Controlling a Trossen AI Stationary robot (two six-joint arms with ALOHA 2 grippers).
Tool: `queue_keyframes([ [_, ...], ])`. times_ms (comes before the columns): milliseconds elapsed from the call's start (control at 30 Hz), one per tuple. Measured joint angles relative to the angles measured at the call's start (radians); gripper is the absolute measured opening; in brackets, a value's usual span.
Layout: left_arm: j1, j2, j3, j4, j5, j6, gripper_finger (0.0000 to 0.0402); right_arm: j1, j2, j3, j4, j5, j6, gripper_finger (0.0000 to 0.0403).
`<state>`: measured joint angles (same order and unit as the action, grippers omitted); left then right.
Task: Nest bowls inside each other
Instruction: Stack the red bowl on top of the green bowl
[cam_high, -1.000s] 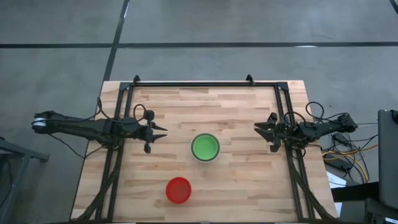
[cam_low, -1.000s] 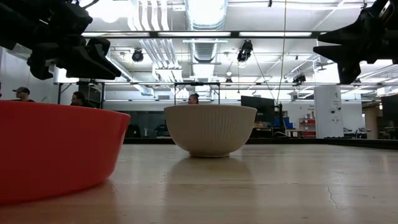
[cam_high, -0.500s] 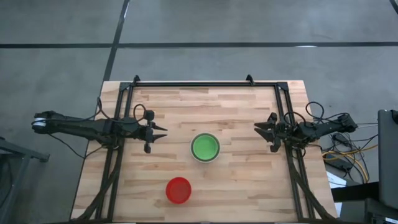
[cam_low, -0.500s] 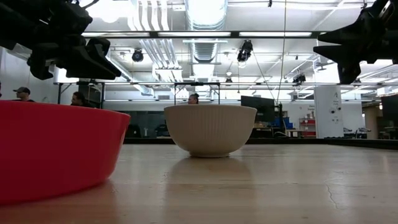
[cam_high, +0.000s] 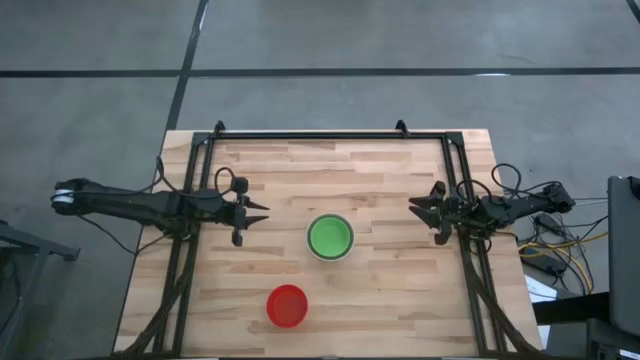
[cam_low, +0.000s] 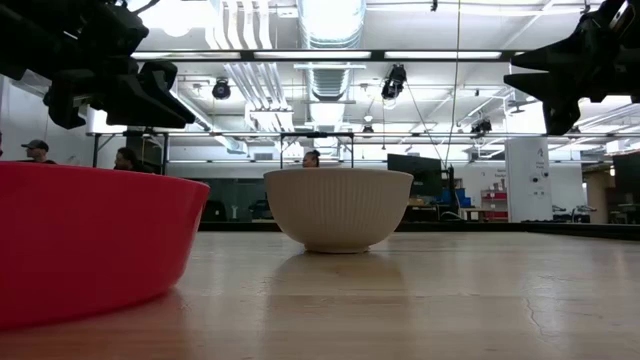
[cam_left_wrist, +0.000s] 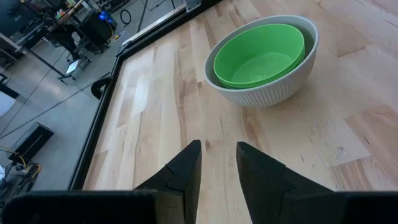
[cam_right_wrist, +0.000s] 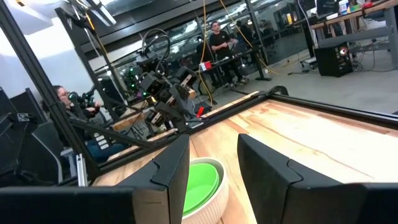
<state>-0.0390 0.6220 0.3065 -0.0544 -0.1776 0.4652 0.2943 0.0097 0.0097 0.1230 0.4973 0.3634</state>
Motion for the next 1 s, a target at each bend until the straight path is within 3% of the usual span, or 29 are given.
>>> queue_keyframes([
  [600,0.0,0.0,0.0,0.0,-0.001,0.106,0.0108,0.0,0.0,0.0,0.0,0.0,0.0,0.0132],
  [767,0.0,0.0,0.0,0.0,0.0,0.242,0.0108,0.0,0.0,0.0,0.0,0.0,0.0,0.0132],
  [933,0.0,0.0,0.0,0.0,0.001,0.181,0.0108,0.0,0.0,0.0,0.0,0.0,0.0,0.0132],
  [1000,0.0,0.0,0.0,0.0,0.01,-0.012,0.0108,0.0,0.0,0.0,0.0,0.0,0.0,0.0132],
])
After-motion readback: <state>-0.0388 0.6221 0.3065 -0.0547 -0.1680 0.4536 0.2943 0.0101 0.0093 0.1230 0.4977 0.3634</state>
